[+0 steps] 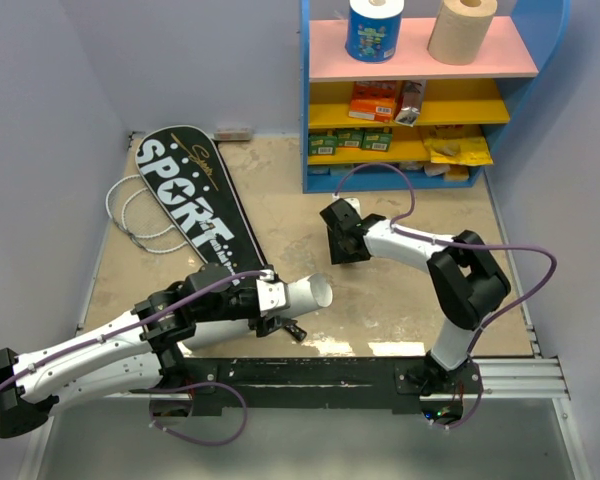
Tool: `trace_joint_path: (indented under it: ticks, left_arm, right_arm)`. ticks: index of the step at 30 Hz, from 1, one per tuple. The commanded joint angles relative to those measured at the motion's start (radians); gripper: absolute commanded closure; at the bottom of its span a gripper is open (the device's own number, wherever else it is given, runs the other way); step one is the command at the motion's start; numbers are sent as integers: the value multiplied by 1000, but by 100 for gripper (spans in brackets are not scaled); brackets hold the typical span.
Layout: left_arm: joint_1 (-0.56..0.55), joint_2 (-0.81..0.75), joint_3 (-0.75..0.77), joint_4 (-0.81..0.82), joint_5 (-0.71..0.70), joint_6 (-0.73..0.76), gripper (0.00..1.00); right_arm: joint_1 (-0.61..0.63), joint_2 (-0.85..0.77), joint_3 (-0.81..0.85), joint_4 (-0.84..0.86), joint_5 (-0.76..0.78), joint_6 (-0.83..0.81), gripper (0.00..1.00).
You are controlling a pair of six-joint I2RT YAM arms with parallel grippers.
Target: Pack up the badminton gear
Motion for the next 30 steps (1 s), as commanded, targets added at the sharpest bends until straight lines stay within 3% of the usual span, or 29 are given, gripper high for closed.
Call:
trace_joint_path:
  ticks: [1,14,21,30]
  left_arm:
    - [-4,-18,16,72,-1,-23,100]
    - [-4,-18,16,74,-1,-23,100]
    - [-4,-16,16,72,-1,-21,100]
    - [-4,-12,16,71,-10,-23,100]
  right_arm:
    - [-10,18,41,43,16,9,50]
    - [-30,58,40,59,6,-8,73]
    - [-30,64,21,63,1,-11,92]
    - [-31,6,24,36,12,-10,99]
